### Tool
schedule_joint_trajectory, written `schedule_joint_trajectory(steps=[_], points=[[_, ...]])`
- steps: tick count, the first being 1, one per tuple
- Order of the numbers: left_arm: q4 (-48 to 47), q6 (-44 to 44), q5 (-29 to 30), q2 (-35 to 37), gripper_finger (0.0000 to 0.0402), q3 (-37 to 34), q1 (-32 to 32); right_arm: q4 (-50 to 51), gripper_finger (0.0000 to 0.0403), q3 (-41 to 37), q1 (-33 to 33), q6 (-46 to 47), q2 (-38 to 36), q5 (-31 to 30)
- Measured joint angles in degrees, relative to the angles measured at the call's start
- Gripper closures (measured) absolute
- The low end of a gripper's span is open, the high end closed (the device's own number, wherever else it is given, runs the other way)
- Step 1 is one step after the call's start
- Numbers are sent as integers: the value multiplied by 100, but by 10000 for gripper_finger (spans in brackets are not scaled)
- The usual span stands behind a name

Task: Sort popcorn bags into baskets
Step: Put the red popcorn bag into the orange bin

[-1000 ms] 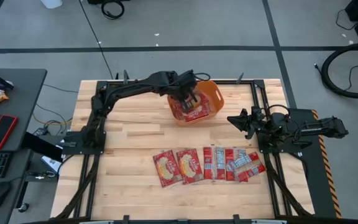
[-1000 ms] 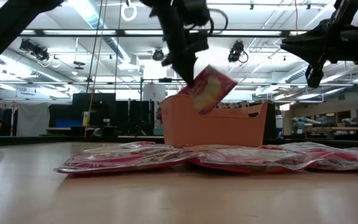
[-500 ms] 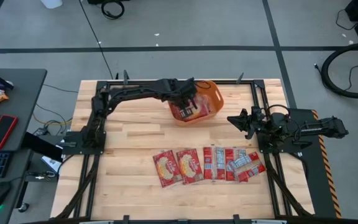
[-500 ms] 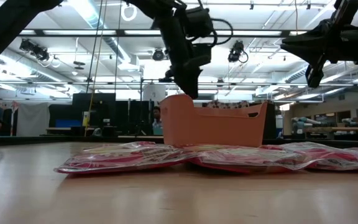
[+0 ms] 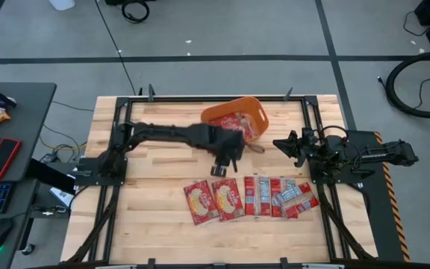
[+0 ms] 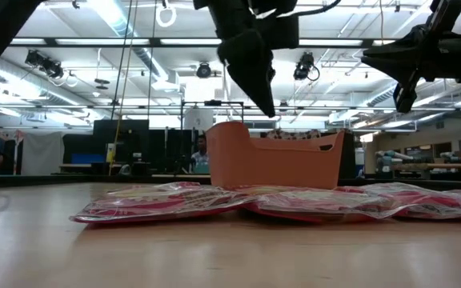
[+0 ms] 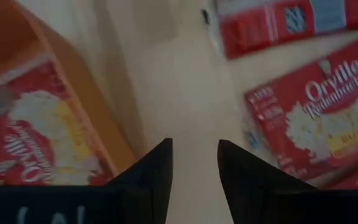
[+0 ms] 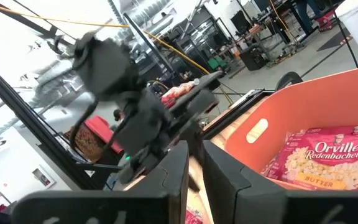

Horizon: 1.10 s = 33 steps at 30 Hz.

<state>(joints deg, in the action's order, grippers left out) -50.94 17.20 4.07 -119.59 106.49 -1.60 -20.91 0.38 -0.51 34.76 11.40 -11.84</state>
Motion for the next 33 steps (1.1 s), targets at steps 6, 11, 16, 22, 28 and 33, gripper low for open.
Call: schedule_joint_trajectory(steps=[6,11,16,22,28,33], points=[[-101,-3,-76,0,269,-456,564,0,351,0,0,0,-2,0],[-328,-5,-210,0,269,-821,999,0,351,0,0,0,-2,0],[-447,-519,-610,-56,269,-1008,1151,0,351,0,1,0,-1,0],[-567,-1574,-1160,-61,275,-1011,1226,0,351,0,0,0,-2,0],[-939,-436,-411,-61,284,-1179,2038,0,351,0,1,0,-2,1],[-843,23,1175,-61,280,-1544,2719,0,351,0,0,0,-2,0]])
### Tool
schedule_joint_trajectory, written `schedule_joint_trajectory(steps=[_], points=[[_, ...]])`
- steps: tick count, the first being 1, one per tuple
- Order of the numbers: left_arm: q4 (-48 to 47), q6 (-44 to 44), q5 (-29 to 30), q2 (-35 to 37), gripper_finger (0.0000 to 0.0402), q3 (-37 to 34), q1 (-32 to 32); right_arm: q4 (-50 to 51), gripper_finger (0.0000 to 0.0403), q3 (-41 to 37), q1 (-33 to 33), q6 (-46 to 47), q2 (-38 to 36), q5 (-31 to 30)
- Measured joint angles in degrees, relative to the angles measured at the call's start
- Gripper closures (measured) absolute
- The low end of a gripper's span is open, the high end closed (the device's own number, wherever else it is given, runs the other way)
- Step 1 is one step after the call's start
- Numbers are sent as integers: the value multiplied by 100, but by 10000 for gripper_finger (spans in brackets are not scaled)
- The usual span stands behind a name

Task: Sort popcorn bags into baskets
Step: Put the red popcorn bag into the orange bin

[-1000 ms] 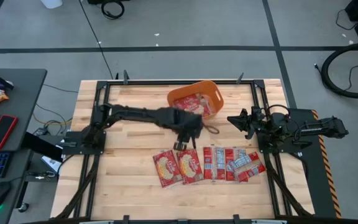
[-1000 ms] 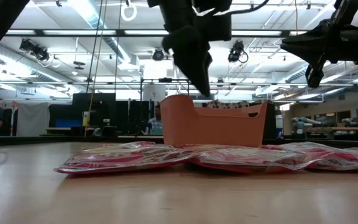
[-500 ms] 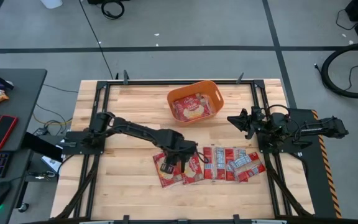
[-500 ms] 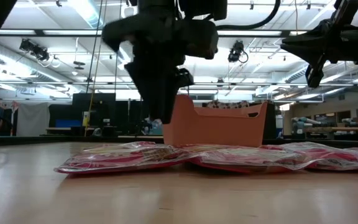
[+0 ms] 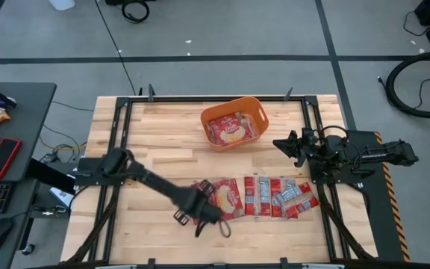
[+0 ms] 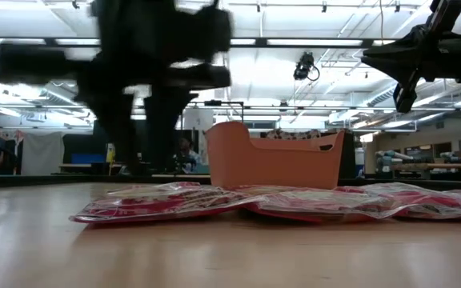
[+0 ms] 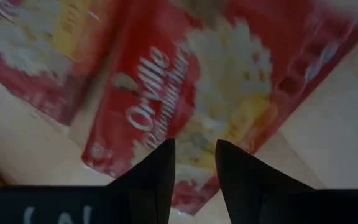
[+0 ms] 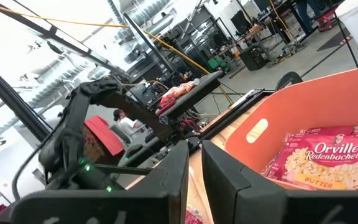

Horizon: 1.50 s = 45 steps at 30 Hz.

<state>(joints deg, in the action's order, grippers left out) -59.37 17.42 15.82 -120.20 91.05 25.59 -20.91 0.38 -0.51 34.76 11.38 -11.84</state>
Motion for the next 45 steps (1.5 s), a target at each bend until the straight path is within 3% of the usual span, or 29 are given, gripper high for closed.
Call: schedule_joint_trajectory(steps=[9,28,38,45], points=[[-168,-244,495,0,237,-532,464,2,351,0,0,0,0,0],[92,143,435,-150,235,-525,312,0,351,-1,0,0,1,0],[93,333,424,-221,266,-514,281,-4,351,-2,0,0,0,-11],[144,245,365,-229,329,-521,272,-3,351,-2,0,0,0,-9]])
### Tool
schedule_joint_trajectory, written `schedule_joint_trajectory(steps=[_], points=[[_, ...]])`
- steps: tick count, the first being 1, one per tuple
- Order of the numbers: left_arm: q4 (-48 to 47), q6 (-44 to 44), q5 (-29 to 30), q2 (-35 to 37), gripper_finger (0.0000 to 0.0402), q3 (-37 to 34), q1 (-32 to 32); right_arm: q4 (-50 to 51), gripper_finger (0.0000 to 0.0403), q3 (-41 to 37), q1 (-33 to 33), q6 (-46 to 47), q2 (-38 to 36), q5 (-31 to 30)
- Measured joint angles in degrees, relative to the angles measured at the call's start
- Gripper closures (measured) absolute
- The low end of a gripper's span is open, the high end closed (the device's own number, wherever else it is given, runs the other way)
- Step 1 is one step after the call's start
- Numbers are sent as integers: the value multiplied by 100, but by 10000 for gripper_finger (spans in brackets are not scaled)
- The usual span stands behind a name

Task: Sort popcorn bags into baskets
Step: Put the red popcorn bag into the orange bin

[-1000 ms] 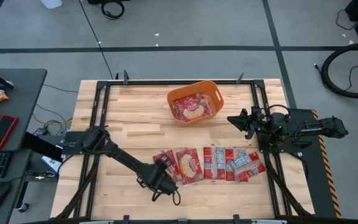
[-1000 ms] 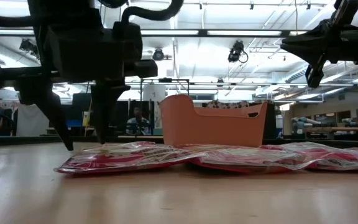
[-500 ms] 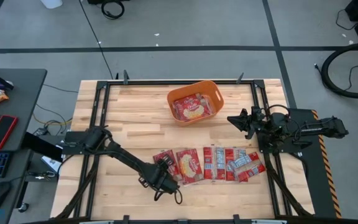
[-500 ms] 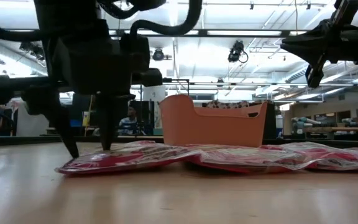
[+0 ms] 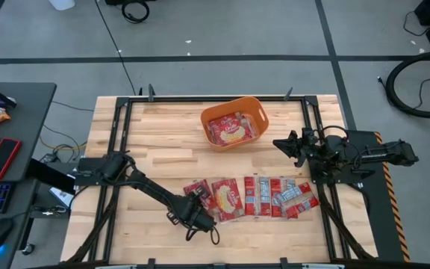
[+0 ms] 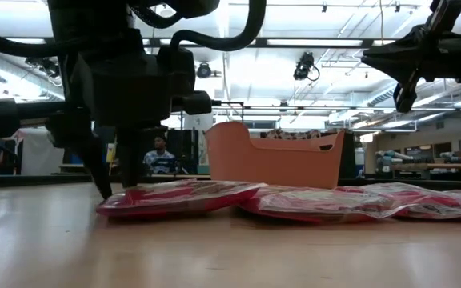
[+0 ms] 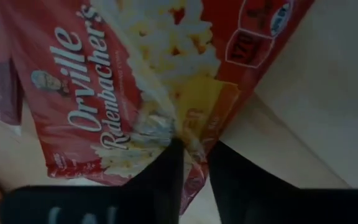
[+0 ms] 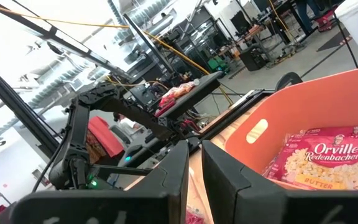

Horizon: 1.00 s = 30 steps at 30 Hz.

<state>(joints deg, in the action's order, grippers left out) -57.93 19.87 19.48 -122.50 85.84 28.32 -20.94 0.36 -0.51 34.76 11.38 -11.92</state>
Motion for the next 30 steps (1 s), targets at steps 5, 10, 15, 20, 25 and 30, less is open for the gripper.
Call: schedule_joint_trajectory(steps=[5,10,15,20,25,30], points=[[17,-506,-31,26,379,0,-63,-1,351,0,2,0,0,0],[-63,-1099,-133,187,395,24,-246,1,351,0,0,0,0,1],[-356,-1500,-102,519,395,355,-493,0,351,0,0,0,0,4],[-517,-1594,-58,812,395,740,-759,1,351,0,1,0,0,15],[-723,-1164,380,977,395,1301,-1079,1,351,0,0,0,0,15],[-641,-1369,991,1062,395,1989,-1570,1,351,0,2,0,0,15]])
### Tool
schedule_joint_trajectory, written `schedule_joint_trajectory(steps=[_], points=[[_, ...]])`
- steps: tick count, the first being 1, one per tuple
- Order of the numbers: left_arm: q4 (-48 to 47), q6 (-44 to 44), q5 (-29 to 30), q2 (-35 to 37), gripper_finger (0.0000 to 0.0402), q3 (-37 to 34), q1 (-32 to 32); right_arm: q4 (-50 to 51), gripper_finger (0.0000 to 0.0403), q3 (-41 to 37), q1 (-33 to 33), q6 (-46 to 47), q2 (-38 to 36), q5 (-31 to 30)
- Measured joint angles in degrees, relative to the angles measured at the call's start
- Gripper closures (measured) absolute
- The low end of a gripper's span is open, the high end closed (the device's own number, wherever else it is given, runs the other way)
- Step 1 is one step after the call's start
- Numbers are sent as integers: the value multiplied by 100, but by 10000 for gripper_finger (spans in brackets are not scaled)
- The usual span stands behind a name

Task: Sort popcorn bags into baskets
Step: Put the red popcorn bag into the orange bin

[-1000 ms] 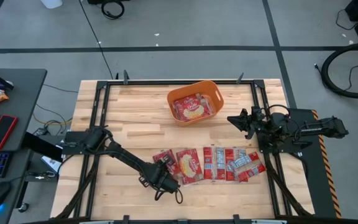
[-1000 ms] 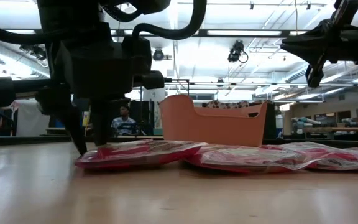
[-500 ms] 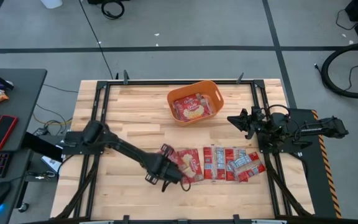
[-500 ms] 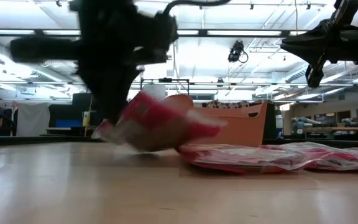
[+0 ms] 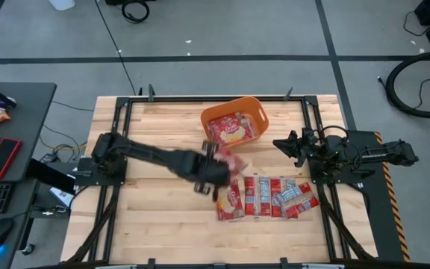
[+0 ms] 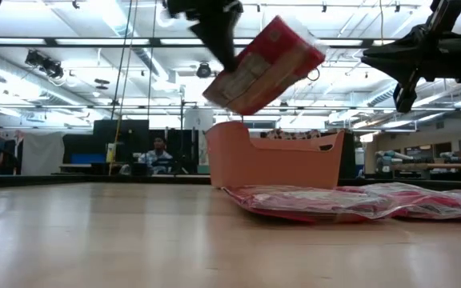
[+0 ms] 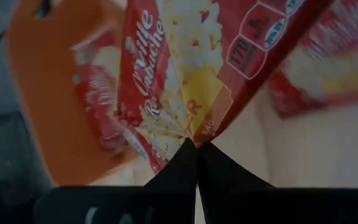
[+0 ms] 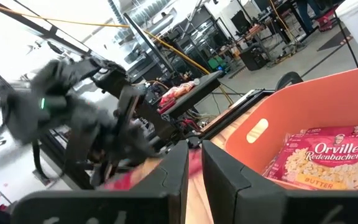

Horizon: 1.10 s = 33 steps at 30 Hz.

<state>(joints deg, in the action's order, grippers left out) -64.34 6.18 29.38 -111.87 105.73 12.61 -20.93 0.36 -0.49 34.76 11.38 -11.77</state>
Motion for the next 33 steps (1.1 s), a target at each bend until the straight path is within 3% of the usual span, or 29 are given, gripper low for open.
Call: schedule_joint_trajectory(steps=[12,17,27,33], points=[[258,-73,-193,-14,395,247,-787,0,351,0,0,0,0,-2],[817,-225,-201,-22,395,247,-1243,1,351,0,-2,0,0,-4],[1283,-1022,-1093,-320,395,247,-2095,-1,351,0,0,0,2,-4],[1310,-1051,-1158,-701,395,245,-2304,-24,351,0,0,0,2,-7]])
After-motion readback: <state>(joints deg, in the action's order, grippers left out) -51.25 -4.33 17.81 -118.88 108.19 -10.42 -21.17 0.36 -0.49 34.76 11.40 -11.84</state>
